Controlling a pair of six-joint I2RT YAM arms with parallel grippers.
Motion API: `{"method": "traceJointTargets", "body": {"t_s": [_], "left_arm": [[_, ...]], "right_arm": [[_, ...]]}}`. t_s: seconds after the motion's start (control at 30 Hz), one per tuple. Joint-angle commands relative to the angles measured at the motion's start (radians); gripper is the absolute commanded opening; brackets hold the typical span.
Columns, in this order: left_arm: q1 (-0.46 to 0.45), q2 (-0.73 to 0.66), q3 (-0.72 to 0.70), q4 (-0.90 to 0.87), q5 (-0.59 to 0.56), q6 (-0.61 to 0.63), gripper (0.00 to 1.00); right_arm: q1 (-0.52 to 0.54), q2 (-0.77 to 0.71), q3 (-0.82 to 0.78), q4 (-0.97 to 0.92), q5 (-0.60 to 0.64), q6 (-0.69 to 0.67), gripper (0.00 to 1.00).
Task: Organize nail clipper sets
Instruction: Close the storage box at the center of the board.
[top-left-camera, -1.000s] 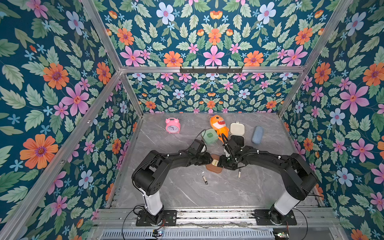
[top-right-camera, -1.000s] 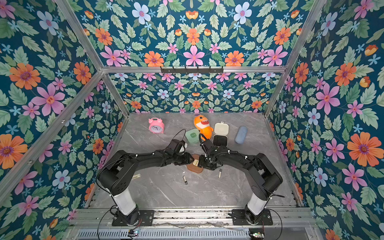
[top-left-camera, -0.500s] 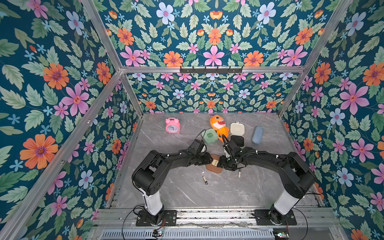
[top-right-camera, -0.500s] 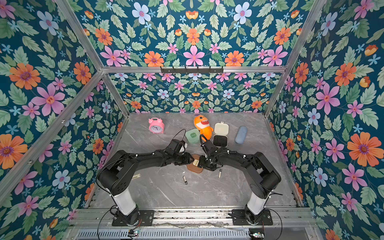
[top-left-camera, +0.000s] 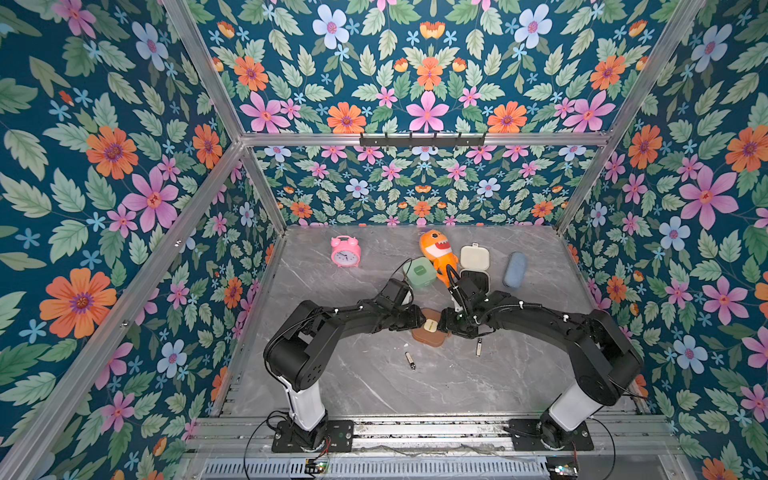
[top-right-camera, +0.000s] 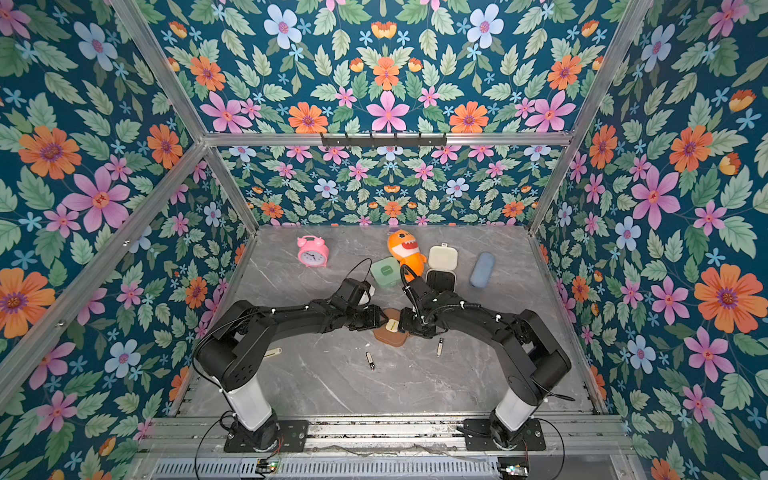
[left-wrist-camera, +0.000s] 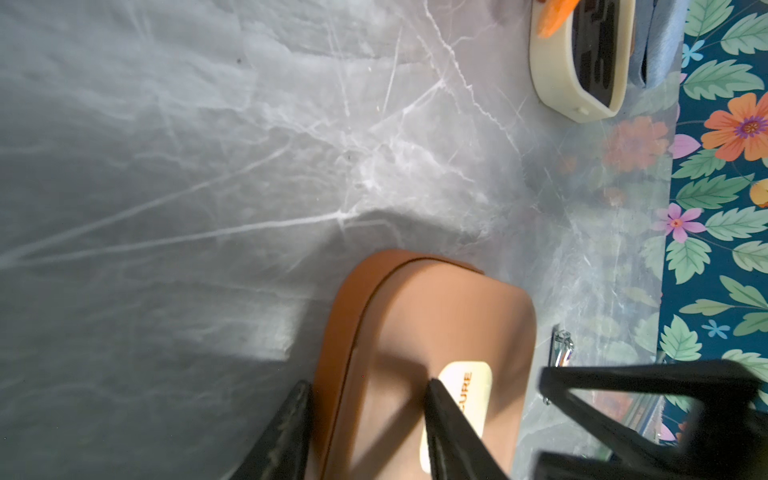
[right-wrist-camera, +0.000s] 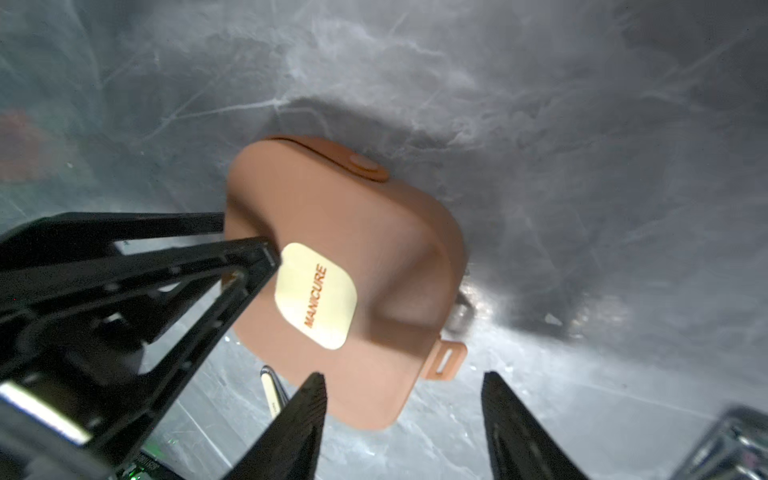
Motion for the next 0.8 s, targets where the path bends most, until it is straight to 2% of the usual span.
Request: {"method": "traceJointTargets", "body": {"t_s": [0.0, 0.77], "left_arm": [[-0.001, 0.023, -0.015, -0.254, -0.069, 0.011, 0.46], [-0.001, 0.022, -0.015, -0.256, -0.063, 0.010, 0.46]], "right_arm": [[0.002, -0.002, 0.012, 0.002, -0.015, -0.004, 0.61], [-0.001, 0.070, -0.024, 0.097, -0.075, 0.043, 0.62]]}}
